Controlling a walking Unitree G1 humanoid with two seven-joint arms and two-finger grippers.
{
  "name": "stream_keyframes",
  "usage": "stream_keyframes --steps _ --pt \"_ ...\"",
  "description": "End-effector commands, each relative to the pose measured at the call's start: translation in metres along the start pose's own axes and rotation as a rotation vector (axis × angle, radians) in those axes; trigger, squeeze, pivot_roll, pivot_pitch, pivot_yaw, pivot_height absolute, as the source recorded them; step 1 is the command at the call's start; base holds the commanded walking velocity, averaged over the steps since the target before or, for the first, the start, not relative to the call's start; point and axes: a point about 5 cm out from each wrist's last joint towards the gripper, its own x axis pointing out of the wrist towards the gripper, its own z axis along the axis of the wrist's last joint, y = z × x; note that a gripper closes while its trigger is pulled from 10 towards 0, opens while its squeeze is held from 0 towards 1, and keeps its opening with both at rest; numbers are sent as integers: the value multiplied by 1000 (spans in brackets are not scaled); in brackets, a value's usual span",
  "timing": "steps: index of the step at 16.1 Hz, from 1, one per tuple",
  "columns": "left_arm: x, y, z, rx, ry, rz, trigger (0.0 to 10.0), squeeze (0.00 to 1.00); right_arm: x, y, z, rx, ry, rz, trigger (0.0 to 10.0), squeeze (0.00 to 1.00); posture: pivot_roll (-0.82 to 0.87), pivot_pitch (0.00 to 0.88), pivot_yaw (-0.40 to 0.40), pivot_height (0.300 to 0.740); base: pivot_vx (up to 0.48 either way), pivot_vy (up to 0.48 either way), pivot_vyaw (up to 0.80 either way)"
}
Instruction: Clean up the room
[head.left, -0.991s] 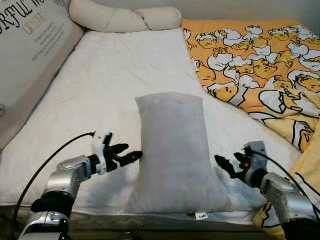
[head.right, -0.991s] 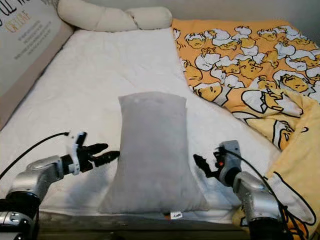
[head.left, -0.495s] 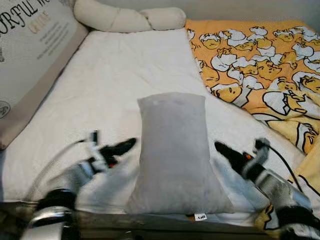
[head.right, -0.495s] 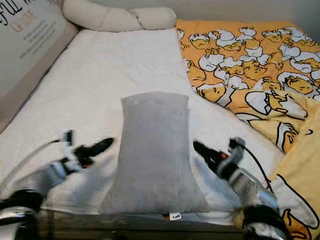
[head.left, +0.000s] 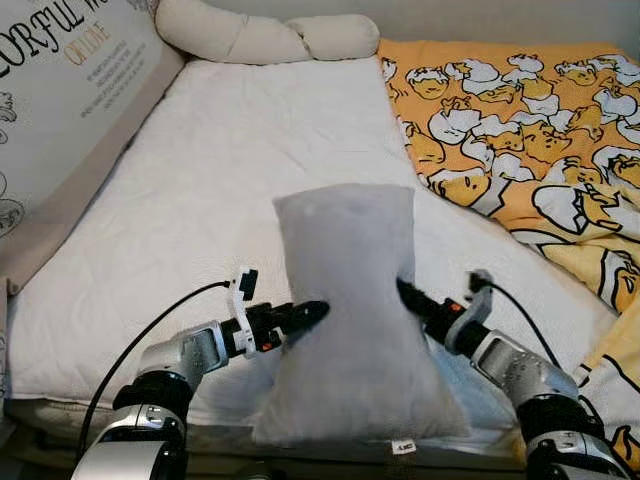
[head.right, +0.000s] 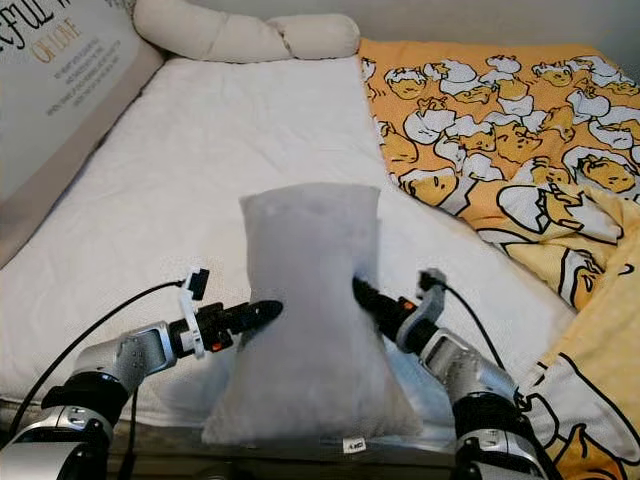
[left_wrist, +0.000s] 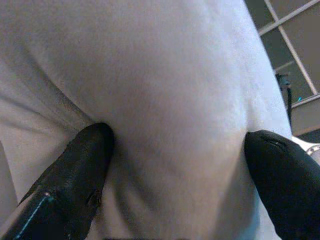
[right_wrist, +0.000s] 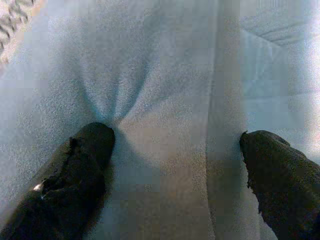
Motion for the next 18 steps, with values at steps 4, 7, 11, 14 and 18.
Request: stream_keyframes --steps 4,7,11,14,18 --pt "6 -1 -13 164 195 13 3020 0 -2 -1 -24 -98 168 47 0 0 -123 0 56 740 0 0 0" --pt "9 -2 -8 153 162 24 0 0 -2 -6 -31 -146 235 4 0 0 -116 0 53 740 0 0 0" --pt "10 -2 -5 167 158 35 0 0 0 -8 -27 -140 227 -25 0 0 -111 0 50 740 0 0 0" --pt "15 -4 1 238 143 66 0 0 2 -7 -18 -111 181 -32 0 0 -90 0 42 740 0 0 0" --pt "22 -12 4 243 115 19 0 0 2 -8 -18 -159 136 -29 0 0 -99 0 51 740 0 0 0"
